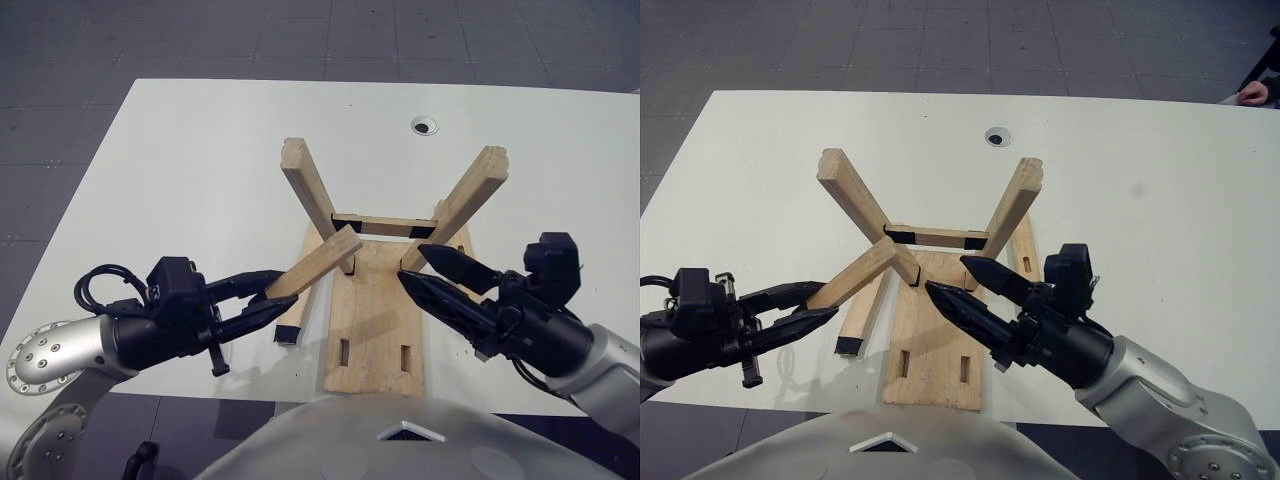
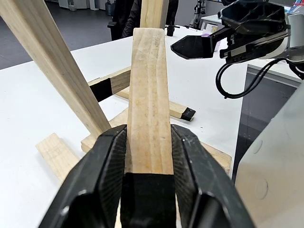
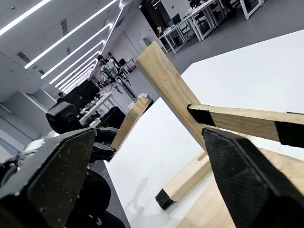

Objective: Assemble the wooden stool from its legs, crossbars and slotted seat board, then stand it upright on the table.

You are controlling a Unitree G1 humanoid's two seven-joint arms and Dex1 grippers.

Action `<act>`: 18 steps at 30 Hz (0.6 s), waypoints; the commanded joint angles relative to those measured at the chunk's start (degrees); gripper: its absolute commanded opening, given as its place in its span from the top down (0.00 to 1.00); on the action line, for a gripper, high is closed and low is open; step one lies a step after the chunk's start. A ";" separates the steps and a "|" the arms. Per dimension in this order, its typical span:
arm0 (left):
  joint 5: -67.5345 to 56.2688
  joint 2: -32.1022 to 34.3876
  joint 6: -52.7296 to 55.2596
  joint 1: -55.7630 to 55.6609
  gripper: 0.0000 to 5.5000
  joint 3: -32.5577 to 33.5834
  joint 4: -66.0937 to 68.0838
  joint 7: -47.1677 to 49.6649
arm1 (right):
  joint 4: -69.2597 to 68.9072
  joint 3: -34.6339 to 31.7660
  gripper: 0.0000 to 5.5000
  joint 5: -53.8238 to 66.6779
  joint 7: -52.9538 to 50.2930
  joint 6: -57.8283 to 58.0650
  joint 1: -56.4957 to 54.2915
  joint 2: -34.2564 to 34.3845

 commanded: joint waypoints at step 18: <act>1.95 0.02 -3.68 1.02 0.76 -8.08 -7.42 10.01 | -0.54 22.14 0.25 -14.50 -10.52 -1.11 -5.41 16.40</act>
